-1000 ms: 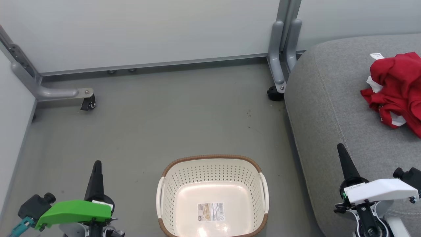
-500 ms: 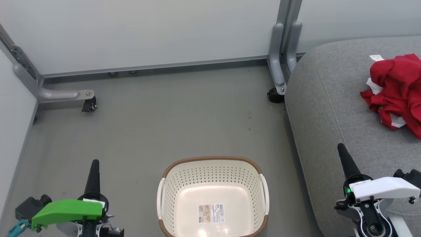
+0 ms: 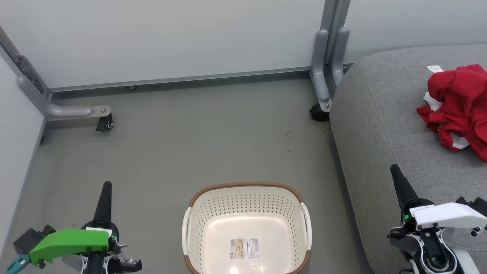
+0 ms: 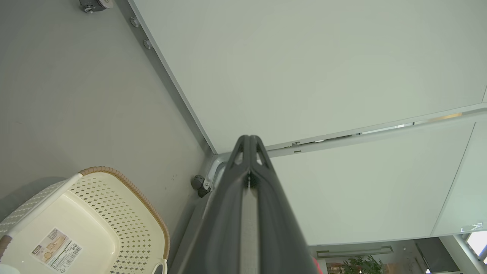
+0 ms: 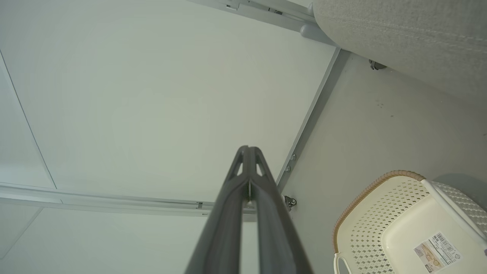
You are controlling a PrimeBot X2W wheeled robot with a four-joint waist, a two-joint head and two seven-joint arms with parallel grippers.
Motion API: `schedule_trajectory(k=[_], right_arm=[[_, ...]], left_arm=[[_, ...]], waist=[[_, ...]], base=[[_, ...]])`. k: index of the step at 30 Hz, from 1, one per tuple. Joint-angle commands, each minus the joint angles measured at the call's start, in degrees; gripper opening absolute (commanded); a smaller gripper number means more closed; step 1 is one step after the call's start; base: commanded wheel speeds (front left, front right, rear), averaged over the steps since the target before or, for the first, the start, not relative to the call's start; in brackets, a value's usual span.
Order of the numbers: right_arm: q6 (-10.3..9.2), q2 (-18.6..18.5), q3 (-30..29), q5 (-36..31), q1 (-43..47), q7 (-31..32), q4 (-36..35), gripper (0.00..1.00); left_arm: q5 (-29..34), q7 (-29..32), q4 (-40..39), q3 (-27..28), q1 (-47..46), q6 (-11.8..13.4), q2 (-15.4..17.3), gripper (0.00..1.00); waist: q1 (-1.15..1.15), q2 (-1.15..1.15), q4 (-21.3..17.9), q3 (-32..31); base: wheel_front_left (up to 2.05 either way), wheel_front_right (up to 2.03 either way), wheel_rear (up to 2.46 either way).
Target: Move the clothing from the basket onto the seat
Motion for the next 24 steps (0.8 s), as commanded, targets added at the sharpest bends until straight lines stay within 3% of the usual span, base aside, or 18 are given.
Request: schedule_trajectory(k=[1, 24], right_arm=[[0.02, -0.2, -0.2, 1.3, -0.8, 0.4, 0.1, 0.00], [0.02, 0.3, -1.4, 10.8, -2.2, 2.3, 2.4, 0.00]], left_arm=[[-1.4, 0.4, -0.1, 0.3, -1.4, -0.2, 0.5, 0.00], [-11.2, 3.1, 0.6, 1.9, -2.1, -0.9, 0.3, 0.00]], waist=[[0.00, 0.00, 0.0, -0.1], [0.00, 0.00, 0.2, -0.9]], base=[[0.00, 0.00, 0.00], [0.00, 0.00, 0.00]])
